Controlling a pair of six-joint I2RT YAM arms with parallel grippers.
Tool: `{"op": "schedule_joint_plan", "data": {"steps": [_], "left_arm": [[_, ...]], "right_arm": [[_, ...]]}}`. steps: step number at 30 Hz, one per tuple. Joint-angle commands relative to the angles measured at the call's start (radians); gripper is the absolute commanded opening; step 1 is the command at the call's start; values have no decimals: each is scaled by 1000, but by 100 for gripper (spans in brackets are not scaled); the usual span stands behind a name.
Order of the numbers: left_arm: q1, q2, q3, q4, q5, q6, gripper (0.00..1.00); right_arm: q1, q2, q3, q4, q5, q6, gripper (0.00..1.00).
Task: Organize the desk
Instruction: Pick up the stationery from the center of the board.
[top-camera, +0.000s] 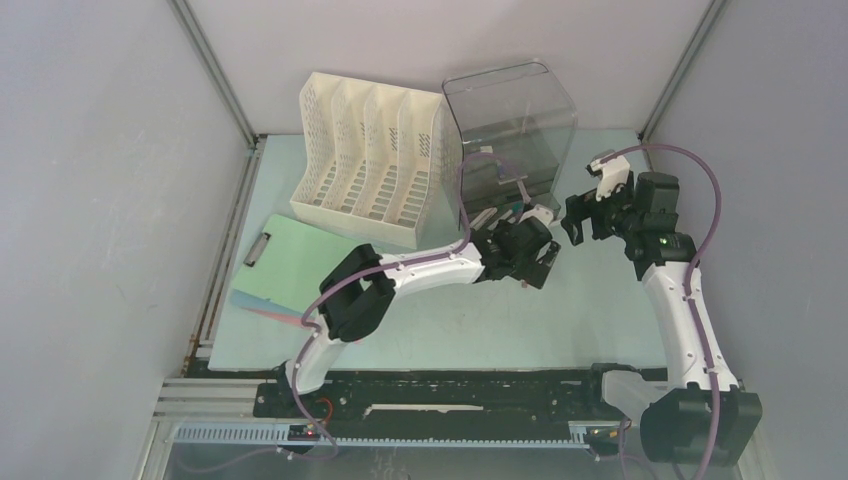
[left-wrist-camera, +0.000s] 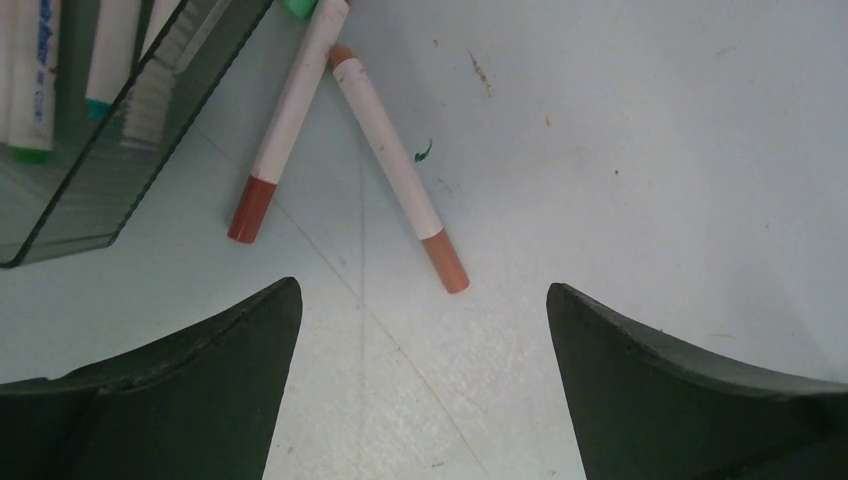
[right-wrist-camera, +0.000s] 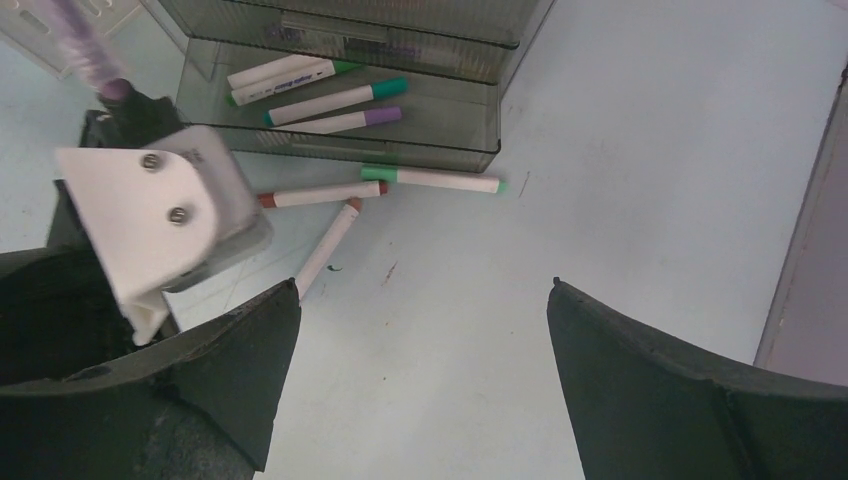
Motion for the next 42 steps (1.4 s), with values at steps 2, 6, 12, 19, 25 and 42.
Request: {"op": "schedule_joint_plan", "data": {"steps": [2,6,12,19,25,42], "left_arm": [[-4,74,124,-64,5,38,97],[-4,138,198,-97,-8,53,92],[-4,230,320,-156,-22,66,75],[-4,304,403,-201,-33,70,61],[-3,340,428,-216,-45,75,50],[-10,86,51,45,-4,129,0]], "right_arm": [[-8,-23,0,34,16,23,100],[-8,-22,1,31,11,19,100],[-9,-25,1,30,3,15,100],[-10,-27,1,27,-4,10,100],[-10,-27,1,25,-12,9,100],[-13,-32,1,19,-33,-2,100]]}}
